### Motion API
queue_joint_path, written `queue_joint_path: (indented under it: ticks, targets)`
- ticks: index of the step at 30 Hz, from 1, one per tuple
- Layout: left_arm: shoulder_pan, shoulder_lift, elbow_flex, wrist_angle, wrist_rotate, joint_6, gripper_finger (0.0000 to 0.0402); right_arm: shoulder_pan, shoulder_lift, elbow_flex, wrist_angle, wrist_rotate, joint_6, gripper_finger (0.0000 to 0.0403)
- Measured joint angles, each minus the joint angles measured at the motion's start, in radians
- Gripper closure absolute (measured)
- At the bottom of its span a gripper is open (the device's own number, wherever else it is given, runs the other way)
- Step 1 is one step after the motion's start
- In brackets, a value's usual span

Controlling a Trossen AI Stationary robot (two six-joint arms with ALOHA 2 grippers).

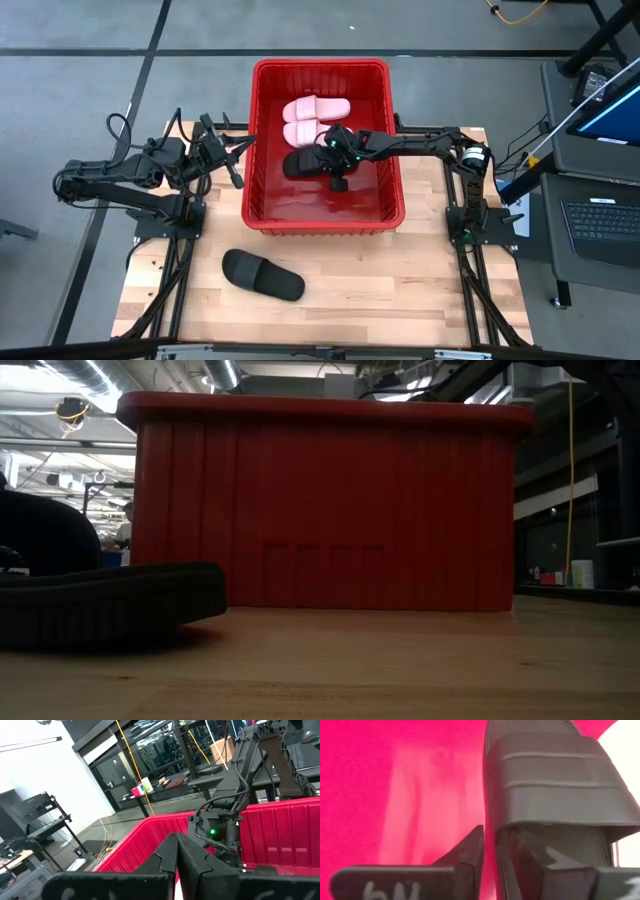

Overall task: Pick and place slides into bin
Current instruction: Put the right black slide into the bin, then put the black slide into the bin

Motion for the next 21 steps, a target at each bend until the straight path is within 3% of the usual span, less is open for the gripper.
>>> queue_joint_path:
  ticks: [6,9,21]
  targets:
    - [0.0,0.0,0.0,0.0,0.0,0.0,0.0399,0.0,0.0,0.0,0.0,-0.006,0.122,0.0272]
    - [0.0,0.0,0.0,0.0,0.0,0.0,0.04,0.0,0.0,0.002,-0.003,-0.063,0.176,0.0263]
    - [0.0,0.0,0.0,0.0,0.0,-0.001,0.0399,0.0,-0.003,0.158,-0.165,-0.09,0.167,0.0258]
